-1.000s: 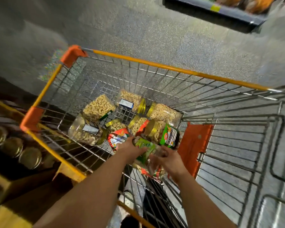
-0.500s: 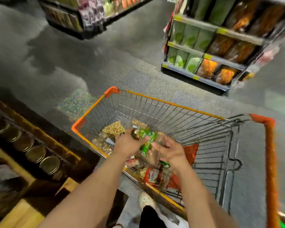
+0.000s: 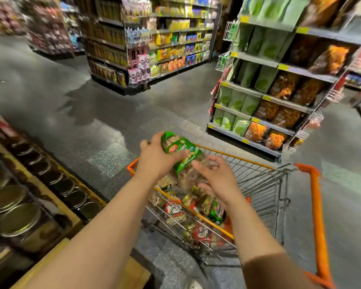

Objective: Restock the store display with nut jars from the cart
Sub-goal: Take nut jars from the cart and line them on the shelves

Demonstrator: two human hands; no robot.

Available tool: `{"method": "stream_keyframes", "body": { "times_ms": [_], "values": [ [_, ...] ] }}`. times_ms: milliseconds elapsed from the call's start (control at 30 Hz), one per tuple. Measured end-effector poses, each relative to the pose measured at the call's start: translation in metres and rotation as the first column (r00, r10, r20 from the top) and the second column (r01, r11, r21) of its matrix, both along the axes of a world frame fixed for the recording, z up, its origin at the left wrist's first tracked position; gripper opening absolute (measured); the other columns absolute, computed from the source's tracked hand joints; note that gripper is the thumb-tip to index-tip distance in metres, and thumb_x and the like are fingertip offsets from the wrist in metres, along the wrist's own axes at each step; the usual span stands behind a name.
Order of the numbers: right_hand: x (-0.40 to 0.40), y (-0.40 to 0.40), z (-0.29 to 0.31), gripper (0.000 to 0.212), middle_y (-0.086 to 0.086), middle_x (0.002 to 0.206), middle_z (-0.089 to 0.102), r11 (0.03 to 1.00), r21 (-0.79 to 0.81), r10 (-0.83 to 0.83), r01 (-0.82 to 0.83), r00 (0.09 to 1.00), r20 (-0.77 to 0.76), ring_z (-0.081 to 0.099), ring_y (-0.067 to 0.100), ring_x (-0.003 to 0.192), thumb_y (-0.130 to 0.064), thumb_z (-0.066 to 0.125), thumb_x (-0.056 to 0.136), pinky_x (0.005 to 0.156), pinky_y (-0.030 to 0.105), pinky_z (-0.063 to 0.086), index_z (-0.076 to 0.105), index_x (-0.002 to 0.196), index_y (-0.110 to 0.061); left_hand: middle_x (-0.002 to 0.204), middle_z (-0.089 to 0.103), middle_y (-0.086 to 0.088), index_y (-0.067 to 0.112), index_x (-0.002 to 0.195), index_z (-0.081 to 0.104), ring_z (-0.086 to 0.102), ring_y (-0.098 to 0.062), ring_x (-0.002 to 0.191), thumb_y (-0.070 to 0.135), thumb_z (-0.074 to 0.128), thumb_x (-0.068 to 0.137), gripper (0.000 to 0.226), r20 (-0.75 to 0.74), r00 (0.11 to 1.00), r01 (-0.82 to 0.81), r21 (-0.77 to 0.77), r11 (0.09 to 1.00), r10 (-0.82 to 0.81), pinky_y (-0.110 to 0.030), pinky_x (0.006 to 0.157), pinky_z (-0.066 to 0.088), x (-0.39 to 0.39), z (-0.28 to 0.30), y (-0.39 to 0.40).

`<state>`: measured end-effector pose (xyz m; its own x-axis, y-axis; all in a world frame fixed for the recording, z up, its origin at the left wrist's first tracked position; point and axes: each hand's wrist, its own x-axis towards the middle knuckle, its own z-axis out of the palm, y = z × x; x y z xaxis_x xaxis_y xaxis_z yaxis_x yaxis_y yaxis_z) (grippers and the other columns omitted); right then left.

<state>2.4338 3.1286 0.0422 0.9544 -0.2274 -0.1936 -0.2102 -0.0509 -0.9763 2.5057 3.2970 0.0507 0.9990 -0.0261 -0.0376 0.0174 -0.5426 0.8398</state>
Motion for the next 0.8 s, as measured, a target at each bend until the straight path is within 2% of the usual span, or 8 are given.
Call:
{"method": "stream_keyframes", "body": {
  "times_ms": [100, 200, 367, 500, 567, 667, 733, 800],
  "values": [
    [-0.013, 0.009, 0.016, 0.037, 0.007, 0.111, 0.071, 0.999, 0.042, -0.009, 0.008, 1.0, 0.027, 0.075, 0.015, 0.088, -0.041, 0.078, 0.084, 0.076, 0.039, 0.063, 0.061, 0.112, -0.023, 0.141, 0.038, -0.008, 0.033, 0.154, 0.036, 0.052, -0.028, 0.126, 0.061, 0.086, 0.067, 0.103, 0.074, 0.997, 0.002, -0.008, 1.0, -0.002, -0.03, 0.105, 0.039, -0.024, 0.02, 0.014],
    [-0.025, 0.013, 0.028, 0.031, 0.011, 0.106, 0.073, 0.994, 0.075, 0.07, -0.074, 0.996, 0.058, 0.076, 0.025, 0.091, -0.035, 0.076, 0.089, 0.079, 0.046, 0.063, 0.063, 0.112, -0.02, 0.142, 0.038, -0.006, 0.034, 0.153, 0.038, 0.051, -0.025, 0.127, 0.058, 0.089, 0.065, 0.105, 0.148, 0.989, -0.015, -0.026, 1.0, 0.018, -0.03, 0.107, 0.039, -0.044, 0.034, 0.026],
    [-0.047, 0.019, 0.041, 0.032, 0.006, 0.117, 0.072, 0.961, 0.075, 0.261, -0.266, 0.963, 0.071, 0.073, 0.03, 0.101, -0.027, 0.076, 0.087, 0.087, 0.055, 0.06, 0.065, 0.116, -0.035, 0.141, 0.042, -0.006, 0.035, 0.152, 0.039, 0.054, -0.026, 0.121, 0.053, 0.094, 0.06, 0.108, 0.159, 0.985, -0.067, -0.016, 0.998, 0.069, -0.038, 0.103, 0.049, -0.079, 0.056, 0.045],
    [-0.077, 0.018, 0.049, 0.052, 0.004, 0.125, 0.069, 0.914, 0.081, 0.392, -0.399, 0.916, 0.082, 0.074, 0.025, 0.101, -0.02, 0.076, 0.087, 0.087, 0.056, 0.06, 0.06, 0.134, -0.033, 0.138, 0.045, -0.004, 0.034, 0.152, 0.041, 0.059, -0.024, 0.114, 0.048, 0.095, 0.061, 0.107, 0.17, 0.97, -0.155, -0.109, 0.982, 0.172, -0.05, 0.088, 0.06, -0.125, 0.064, 0.049],
    [-0.097, 0.014, 0.05, 0.064, 0.006, 0.13, 0.066, 0.889, 0.094, 0.441, -0.448, 0.893, 0.088, 0.074, 0.026, 0.102, -0.017, 0.077, 0.085, 0.088, 0.053, 0.06, 0.054, 0.143, -0.031, 0.143, 0.046, -0.003, 0.031, 0.154, 0.039, 0.061, -0.02, 0.109, 0.045, 0.095, 0.064, 0.107, 0.17, 0.955, -0.215, -0.16, 0.963, 0.241, -0.047, 0.08, 0.063, -0.15, 0.067, 0.046],
    [-0.131, 0.002, 0.05, 0.071, 0.007, 0.125, 0.066, 0.861, 0.082, 0.492, -0.502, 0.863, 0.112, 0.073, 0.028, 0.102, -0.011, 0.077, 0.084, 0.089, 0.05, 0.06, 0.05, 0.146, -0.034, 0.149, 0.047, -0.003, 0.023, 0.157, 0.035, 0.062, -0.014, 0.096, 0.04, 0.094, 0.067, 0.109, 0.079, 0.93, -0.323, -0.298, 0.898, 0.36, -0.033, 0.062, 0.061, -0.191, 0.067, 0.036],
    [-0.154, -0.006, 0.047, 0.08, 0.006, 0.124, 0.067, 0.833, 0.086, 0.536, -0.547, 0.836, 0.117, 0.073, 0.027, 0.103, -0.009, 0.081, 0.08, 0.092, 0.049, 0.059, 0.046, 0.147, -0.037, 0.141, 0.058, -0.001, 0.018, 0.151, 0.045, 0.067, -0.017, 0.103, 0.053, 0.097, 0.055, 0.115, -0.003, 0.925, -0.352, -0.39, 0.851, 0.381, -0.034, 0.072, 0.061, -0.221, 0.061, 0.029],
    [-0.173, -0.012, 0.041, 0.096, 0.006, 0.128, 0.069, 0.811, 0.108, 0.565, -0.575, 0.818, 0.11, 0.072, 0.028, 0.107, -0.011, 0.087, 0.07, 0.097, 0.052, 0.056, 0.043, 0.15, -0.037, 0.121, 0.074, 0.001, 0.02, 0.13, 0.067, 0.074, -0.018, 0.099, 0.066, 0.095, 0.037, 0.108, -0.034, 0.928, -0.348, -0.436, 0.83, 0.372, -0.042, 0.085, 0.061, -0.25, 0.053, 0.025]
  ]
}}
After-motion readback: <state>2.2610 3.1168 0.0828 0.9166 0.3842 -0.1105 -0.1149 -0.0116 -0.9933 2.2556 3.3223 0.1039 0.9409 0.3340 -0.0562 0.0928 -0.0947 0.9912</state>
